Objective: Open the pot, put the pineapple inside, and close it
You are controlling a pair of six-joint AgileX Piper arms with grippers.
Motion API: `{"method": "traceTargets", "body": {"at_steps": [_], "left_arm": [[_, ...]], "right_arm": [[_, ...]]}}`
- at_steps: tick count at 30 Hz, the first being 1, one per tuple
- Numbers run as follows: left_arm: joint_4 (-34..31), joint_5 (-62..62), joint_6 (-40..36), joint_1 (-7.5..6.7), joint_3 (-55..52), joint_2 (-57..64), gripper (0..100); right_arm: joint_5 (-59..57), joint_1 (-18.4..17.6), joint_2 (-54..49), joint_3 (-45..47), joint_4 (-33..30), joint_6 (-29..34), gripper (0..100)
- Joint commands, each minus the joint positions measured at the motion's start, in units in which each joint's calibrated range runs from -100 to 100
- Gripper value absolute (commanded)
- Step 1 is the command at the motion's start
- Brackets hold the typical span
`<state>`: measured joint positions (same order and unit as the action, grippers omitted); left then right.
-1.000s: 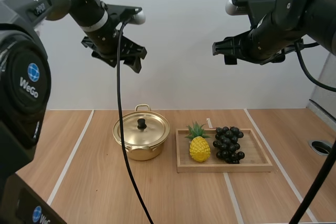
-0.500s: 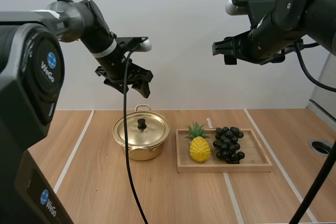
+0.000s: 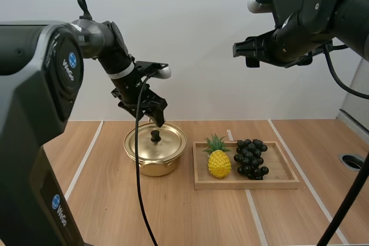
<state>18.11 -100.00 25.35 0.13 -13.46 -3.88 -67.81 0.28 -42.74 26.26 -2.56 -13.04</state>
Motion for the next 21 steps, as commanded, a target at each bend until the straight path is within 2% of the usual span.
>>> {"method": "traceTargets", "body": {"at_steps": [1,13,19,21], "left_arm": [[0.1,0.0,2.3,-0.16,-0.5,-0.5,100],[0.3,0.0,10.5,-0.16,-0.5,-2.6,100],[3.2,0.0,11.4,-0.16,-0.5,-3.1,100],[3.3,0.0,11.4,-0.63,-0.5,-3.7,100]], "right_arm": [[1.2,0.2,-0.4,0.2,-0.3,-0.4,100],[1.8,0.2,-0.4,0.2,-0.3,-0.4,100],[2.0,0.2,-0.4,0.2,-0.3,-0.4,100],[2.0,0.2,-0.4,0.2,-0.3,-0.4,100]]}}
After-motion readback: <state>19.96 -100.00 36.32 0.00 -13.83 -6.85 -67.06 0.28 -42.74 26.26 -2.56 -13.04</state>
